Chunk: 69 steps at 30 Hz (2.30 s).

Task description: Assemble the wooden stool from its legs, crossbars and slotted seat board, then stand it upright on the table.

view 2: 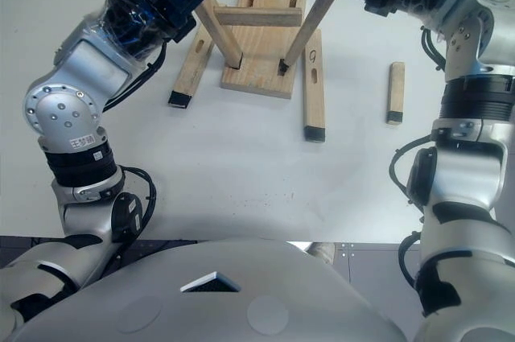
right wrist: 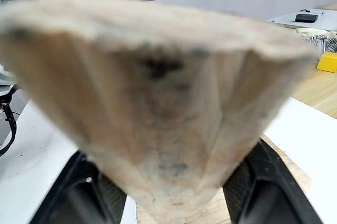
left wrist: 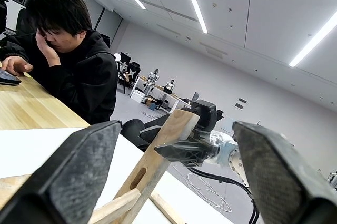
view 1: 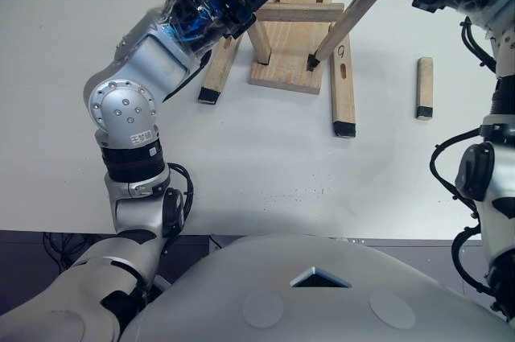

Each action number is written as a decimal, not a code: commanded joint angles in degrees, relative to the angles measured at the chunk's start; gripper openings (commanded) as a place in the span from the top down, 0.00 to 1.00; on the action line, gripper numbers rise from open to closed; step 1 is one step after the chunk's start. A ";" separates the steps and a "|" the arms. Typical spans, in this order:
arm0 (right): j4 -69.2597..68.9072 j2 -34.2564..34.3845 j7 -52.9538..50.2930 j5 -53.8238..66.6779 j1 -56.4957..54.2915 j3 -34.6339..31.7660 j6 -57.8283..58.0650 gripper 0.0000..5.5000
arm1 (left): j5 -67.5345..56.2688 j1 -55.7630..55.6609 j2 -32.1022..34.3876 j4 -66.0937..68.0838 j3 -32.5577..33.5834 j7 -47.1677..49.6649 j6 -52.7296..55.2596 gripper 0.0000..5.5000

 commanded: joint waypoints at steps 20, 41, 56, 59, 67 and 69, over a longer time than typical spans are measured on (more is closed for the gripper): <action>0.39 0.69 -2.20 0.32 1.17 -0.56 0.89 0.63 | 0.93 0.08 -0.15 1.24 -0.02 -0.20 -0.45 0.30; 6.03 -6.16 10.49 -13.63 -4.75 14.39 -10.73 0.63 | 5.84 -0.30 -1.81 1.78 -1.91 1.00 -2.75 0.30; 6.86 -6.09 11.62 -18.12 -13.26 22.27 -4.26 0.63 | 25.41 -4.07 -10.03 13.62 -5.35 9.68 -16.15 0.47; 6.67 -5.99 11.41 -18.38 -13.59 22.79 -3.75 0.63 | 36.57 -5.22 -8.64 16.47 -11.79 11.20 -20.55 0.56; 6.59 -4.66 10.98 -18.75 -14.13 24.23 -1.35 0.63 | 51.47 -2.06 -8.50 24.43 -23.42 9.25 -23.43 0.83; 6.38 -4.24 10.95 -18.97 -13.96 24.72 -1.01 0.63 | 51.89 -1.49 -8.63 24.82 -23.31 8.85 -23.33 0.89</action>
